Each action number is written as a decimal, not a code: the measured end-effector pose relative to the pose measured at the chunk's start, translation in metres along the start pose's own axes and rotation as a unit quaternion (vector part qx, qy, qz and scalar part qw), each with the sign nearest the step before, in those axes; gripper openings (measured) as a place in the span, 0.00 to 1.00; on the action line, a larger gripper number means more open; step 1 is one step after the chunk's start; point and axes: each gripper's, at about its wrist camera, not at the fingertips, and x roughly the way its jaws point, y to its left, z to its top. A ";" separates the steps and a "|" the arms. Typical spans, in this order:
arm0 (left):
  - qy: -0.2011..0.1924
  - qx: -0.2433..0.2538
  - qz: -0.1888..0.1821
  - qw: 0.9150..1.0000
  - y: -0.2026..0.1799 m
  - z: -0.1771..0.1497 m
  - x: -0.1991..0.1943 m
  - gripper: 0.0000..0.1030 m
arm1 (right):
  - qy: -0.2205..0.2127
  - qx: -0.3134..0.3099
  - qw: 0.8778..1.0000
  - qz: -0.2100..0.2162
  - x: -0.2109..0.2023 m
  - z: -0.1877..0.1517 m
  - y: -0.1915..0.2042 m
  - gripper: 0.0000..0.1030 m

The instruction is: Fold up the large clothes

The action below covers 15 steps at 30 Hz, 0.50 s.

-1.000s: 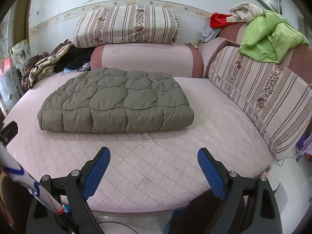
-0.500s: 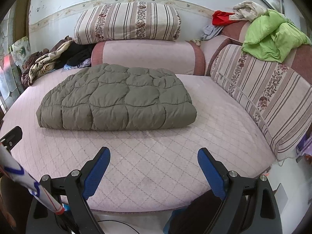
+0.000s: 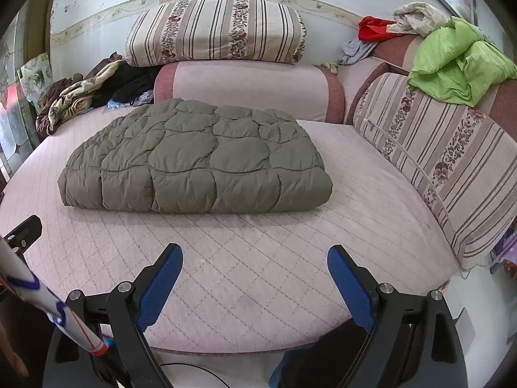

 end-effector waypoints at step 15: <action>0.017 0.002 -0.001 1.000 -0.001 0.006 0.018 0.99 | -0.008 -0.015 1.000 0.004 0.012 0.008 0.008 0.91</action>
